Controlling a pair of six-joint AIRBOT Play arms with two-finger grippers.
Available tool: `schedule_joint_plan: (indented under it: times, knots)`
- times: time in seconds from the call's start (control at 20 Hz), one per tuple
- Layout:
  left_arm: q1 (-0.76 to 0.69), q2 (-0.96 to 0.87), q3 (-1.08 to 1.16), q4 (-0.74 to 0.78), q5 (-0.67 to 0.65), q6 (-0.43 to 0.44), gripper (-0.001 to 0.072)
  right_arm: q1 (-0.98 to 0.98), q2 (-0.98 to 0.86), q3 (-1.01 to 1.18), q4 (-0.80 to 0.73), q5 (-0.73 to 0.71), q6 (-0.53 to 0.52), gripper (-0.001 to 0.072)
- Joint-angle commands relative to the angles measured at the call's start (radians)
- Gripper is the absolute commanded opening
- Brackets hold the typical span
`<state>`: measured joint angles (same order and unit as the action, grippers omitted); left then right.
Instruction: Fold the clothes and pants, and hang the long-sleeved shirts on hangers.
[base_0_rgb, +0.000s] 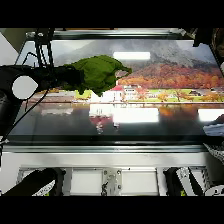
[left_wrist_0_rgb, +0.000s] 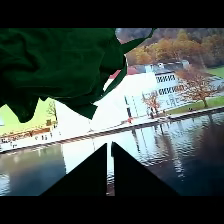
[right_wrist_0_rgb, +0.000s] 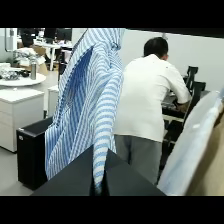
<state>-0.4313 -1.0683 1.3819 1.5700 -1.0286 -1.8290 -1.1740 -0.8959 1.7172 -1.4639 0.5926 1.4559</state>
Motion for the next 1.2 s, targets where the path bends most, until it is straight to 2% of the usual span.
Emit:
schedule_joint_plan:
  times: [0.0, 0.15, 0.3, 0.55, 0.6, 0.65, 0.7, 0.8, 0.9, 1.05, 1.15]
  knots:
    - [0.001, -0.001, 0.0, 0.0, 0.0, 0.0, 0.0041, -0.108, -0.016, 0.0, -0.017, 0.027, 0.124, 0.0012]
    - [0.001, -0.001, 0.0, 0.0, 0.0, 0.0, 0.0041, -0.174, -0.041, 0.0, -0.013, 0.069, 0.176, 0.0012]
    - [0.001, -0.001, 0.0, 0.0, 0.0, 0.0, 0.0041, -0.175, -0.063, 0.0, -0.013, 0.122, 0.175, 0.0012]
    - [0.001, -0.001, 0.0, 0.0, 0.0, 0.0, 0.0041, -0.175, -0.067, 0.0, 0.003, 0.123, 0.174, 0.0032]
    - [0.001, -0.001, 0.0, 0.0, 0.0, 0.0, 0.0041, -0.175, -0.065, 0.0, 0.015, 0.122, 0.174, 0.0158]
    - [0.001, -0.001, 0.0, 0.0, 0.0, 0.0, 0.0041, -0.175, -0.063, 0.0, 0.022, 0.122, 0.174, 0.0384]
    - [0.001, -0.001, 0.0, 0.0, 0.0, 0.0, 0.0041, -0.175, -0.059, 0.0, 0.036, 0.12, 0.174, 0.0514]
    - [0.001, -0.001, 0.0, 0.0, 0.002, 0.0, 0.0041, -0.175, -0.037, 0.0, 0.083, 0.104, 0.17, 0.051]
    - [0.001, -0.001, 0.0, 0.0, 0.002, 0.0, 0.0041, -0.175, -0.005, 0.0, 0.155, 0.021, 0.165, 0.0511]
    - [0.001, -0.001, 0.0, 0.0, 0.001, 0.0, 0.0041, -0.175, 0.034, 0.0, 0.379, -0.092, 0.158, 0.0511]
    - [0.001, -0.001, 0.0, 0.0, 0.0, 0.0, 0.0041, -0.174, 0.042, 0.0, 0.62, -0.065, 0.026, 0.0511]
